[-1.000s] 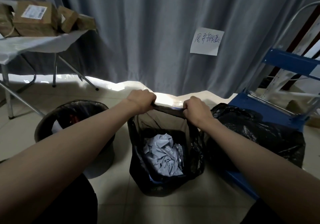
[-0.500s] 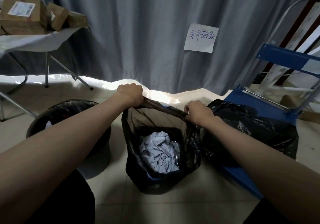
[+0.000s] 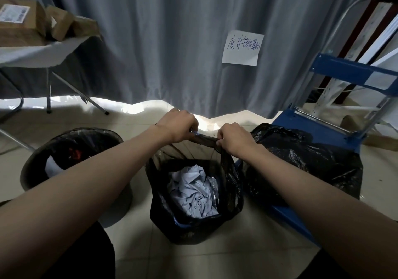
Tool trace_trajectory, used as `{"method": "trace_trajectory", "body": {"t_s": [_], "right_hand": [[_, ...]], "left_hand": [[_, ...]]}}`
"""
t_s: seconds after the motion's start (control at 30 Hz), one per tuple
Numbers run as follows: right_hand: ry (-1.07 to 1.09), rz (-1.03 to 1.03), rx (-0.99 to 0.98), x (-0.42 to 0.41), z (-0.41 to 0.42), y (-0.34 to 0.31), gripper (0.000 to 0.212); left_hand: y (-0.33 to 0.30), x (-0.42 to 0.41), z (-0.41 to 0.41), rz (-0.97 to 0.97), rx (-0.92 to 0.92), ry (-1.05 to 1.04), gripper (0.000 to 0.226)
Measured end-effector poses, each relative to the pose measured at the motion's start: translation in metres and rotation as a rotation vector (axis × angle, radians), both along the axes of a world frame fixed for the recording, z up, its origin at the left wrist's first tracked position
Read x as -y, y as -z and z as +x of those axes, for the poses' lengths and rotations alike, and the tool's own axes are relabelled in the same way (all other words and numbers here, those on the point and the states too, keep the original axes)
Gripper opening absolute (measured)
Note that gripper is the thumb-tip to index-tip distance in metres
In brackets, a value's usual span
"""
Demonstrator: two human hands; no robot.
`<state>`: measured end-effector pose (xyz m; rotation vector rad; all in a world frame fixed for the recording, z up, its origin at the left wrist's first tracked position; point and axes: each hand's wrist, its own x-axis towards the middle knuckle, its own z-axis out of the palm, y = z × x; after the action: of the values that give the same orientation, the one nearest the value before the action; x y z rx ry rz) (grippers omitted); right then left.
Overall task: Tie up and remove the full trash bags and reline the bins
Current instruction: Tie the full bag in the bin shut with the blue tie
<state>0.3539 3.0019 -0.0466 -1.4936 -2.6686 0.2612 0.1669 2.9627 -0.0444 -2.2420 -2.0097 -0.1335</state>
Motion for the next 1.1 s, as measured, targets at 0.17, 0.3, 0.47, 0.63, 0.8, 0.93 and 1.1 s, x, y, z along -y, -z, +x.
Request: {"method": "trace_trajectory", "body": {"t_s": [0.17, 0.3, 0.47, 0.63, 0.8, 0.93, 1.1], "right_hand": [[0.016, 0.002, -0.047, -0.001, 0.003, -0.001, 0.008], [0.038, -0.010, -0.118, -0.001, 0.000, 0.005, 0.006], [0.069, -0.143, -0.069, -0.004, 0.003, 0.022, 0.022], [0.020, -0.313, 0.011, 0.002, 0.007, 0.037, 0.032], [0.031, -0.389, -0.227, 0.004, -0.011, 0.020, 0.027], [0.023, -0.380, -0.645, 0.008, -0.022, 0.001, 0.022], [0.053, -0.348, -0.834, 0.011, -0.026, -0.006, 0.007]], "left_hand": [[-0.005, -0.002, 0.005, 0.047, 0.212, -0.021, 0.010], [-0.014, -0.001, 0.008, 0.052, 0.422, -0.034, 0.009], [-0.022, -0.004, 0.005, 0.134, 0.641, -0.169, 0.012], [-0.028, 0.001, 0.002, 0.252, 0.770, -0.217, 0.033], [-0.032, 0.006, 0.009, 0.235, 0.903, -0.128, 0.019], [-0.032, 0.009, 0.011, 0.216, 0.927, -0.043, 0.013], [-0.028, 0.011, 0.011, 0.178, 0.851, 0.016, 0.008]]}}
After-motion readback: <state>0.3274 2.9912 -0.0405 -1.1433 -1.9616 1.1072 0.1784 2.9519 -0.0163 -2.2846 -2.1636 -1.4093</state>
